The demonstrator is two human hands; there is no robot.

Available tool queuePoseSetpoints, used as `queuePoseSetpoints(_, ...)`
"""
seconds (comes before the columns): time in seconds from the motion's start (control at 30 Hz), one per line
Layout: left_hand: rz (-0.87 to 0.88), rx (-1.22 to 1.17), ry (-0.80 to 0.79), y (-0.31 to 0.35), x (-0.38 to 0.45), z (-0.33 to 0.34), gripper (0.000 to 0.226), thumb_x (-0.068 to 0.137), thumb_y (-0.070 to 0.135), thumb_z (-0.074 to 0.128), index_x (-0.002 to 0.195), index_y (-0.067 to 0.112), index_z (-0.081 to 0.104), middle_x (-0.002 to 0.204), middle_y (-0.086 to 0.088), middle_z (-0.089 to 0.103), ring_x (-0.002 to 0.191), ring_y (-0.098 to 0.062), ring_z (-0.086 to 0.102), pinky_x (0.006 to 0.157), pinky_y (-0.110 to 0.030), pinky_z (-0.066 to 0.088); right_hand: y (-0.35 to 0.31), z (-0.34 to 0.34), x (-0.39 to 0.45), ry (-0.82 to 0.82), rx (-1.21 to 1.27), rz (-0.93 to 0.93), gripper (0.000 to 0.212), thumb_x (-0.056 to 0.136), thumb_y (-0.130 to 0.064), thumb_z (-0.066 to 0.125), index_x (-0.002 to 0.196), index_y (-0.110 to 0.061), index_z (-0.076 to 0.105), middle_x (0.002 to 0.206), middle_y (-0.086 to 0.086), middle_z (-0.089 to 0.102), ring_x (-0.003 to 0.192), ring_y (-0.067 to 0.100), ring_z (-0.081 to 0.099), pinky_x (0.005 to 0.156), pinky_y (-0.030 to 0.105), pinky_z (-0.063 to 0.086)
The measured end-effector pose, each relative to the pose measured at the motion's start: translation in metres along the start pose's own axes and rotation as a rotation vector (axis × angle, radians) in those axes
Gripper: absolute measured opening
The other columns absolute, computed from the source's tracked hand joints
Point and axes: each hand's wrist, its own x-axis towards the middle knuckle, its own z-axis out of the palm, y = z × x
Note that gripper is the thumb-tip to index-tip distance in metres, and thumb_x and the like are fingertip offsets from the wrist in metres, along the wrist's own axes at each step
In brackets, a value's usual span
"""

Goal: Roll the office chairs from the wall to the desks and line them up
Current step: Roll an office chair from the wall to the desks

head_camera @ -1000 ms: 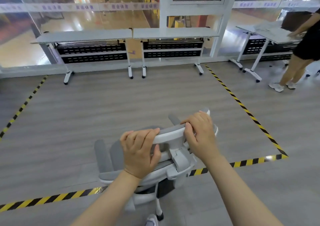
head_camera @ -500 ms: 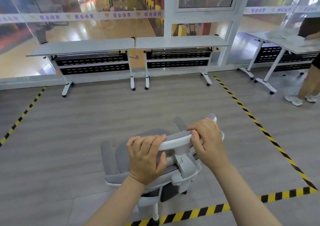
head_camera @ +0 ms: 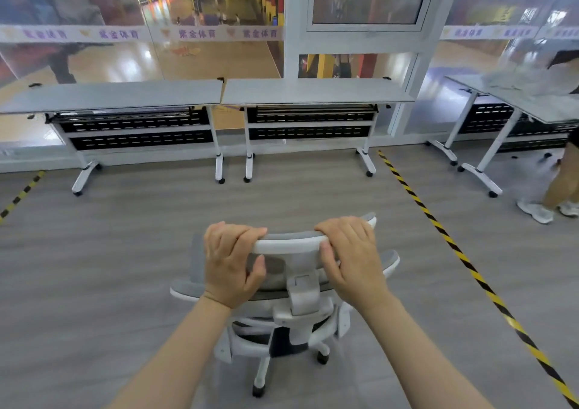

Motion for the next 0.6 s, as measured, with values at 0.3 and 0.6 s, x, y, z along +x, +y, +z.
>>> queuePoseSetpoints(0.3, -0.107, -0.116, -0.108, -0.056, 0.119, 0.16, 0.028, 0.084, 0.028, 0.041, 0.104, 0.015, 0.056, 0.097, -0.009, 0.053, 0.096, -0.026, 0.05, 0.107, -0.057, 0.03, 0.14, 0.047, 0.114, 0.179, -0.19, 0.014, 0.034, 0.082, -0.04, 0.056, 0.103, -0.015, 0.067, 0.1, -0.002, 0.064, 0.096, 0.02, 0.054, 0.094, 0.035, 0.034)
queuePoseSetpoints(0.6, -0.015, -0.263, -0.129, -0.11, 0.231, 0.325, 0.028, 0.084, 0.028, 0.042, 0.102, 0.012, 0.056, 0.099, -0.002, 0.05, 0.098, -0.02, 0.048, 0.109, -0.054, 0.03, 0.276, 0.086, 0.217, 0.274, -0.401, 0.083, 0.037, 0.083, -0.044, 0.052, 0.103, -0.015, 0.066, 0.098, 0.0, 0.064, 0.091, 0.024, 0.055, 0.086, 0.04, 0.036)
